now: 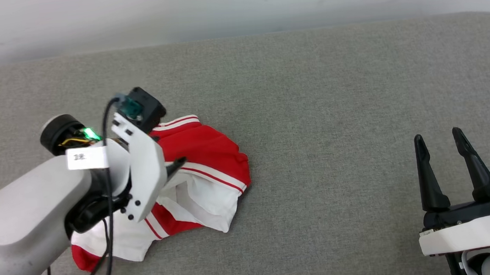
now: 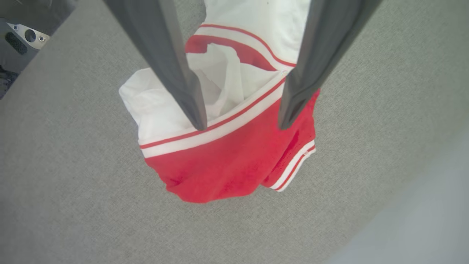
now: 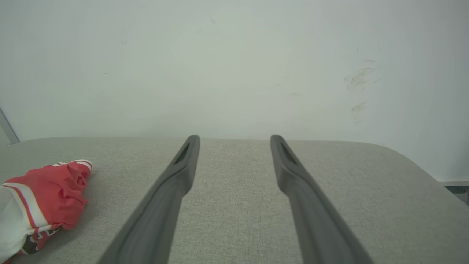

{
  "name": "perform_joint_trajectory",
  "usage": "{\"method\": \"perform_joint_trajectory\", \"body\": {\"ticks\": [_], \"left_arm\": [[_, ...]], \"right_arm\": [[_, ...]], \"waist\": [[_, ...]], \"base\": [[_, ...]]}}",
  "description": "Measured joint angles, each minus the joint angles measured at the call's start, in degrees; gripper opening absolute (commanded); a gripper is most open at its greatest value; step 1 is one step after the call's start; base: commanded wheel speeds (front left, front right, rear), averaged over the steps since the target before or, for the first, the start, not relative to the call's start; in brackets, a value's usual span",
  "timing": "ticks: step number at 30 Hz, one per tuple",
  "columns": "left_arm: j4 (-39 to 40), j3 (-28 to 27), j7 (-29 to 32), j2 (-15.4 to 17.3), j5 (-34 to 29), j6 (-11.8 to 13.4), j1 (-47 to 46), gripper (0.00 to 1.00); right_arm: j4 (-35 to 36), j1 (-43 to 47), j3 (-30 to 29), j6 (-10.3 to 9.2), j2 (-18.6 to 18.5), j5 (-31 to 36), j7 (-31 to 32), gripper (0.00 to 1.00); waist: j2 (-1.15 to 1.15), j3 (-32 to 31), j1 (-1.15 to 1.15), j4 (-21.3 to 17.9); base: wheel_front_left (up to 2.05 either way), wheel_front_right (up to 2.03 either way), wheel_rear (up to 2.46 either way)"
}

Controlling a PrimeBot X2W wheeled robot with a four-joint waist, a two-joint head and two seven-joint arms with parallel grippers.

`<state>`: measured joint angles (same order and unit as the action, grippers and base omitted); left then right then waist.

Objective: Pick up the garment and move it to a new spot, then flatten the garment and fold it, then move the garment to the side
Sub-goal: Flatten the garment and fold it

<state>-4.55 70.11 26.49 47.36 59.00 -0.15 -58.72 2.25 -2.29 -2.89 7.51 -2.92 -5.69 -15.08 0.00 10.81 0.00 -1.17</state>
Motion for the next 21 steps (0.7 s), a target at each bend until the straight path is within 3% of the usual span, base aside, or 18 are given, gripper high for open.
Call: {"method": "perform_joint_trajectory", "body": {"ticks": [12,21], "left_arm": [[-7.8,2.8,11.0,-3.9,-3.0,-5.4,1.3,1.00],[-14.2,2.0,14.8,-7.9,-6.3,-7.0,3.5,1.00]], "right_arm": [[0.5,-2.1,0.3,0.00,0.0,-0.7,0.0,1.00],[0.4,-3.7,0.7,0.00,0.0,-0.9,0.0,1.00]], "waist": [[0.00,3.8,0.00,-2.1],[0.00,6.9,0.00,-3.6]], "base": [[0.00,0.00,0.00],[0.00,0.00,0.00]]}}
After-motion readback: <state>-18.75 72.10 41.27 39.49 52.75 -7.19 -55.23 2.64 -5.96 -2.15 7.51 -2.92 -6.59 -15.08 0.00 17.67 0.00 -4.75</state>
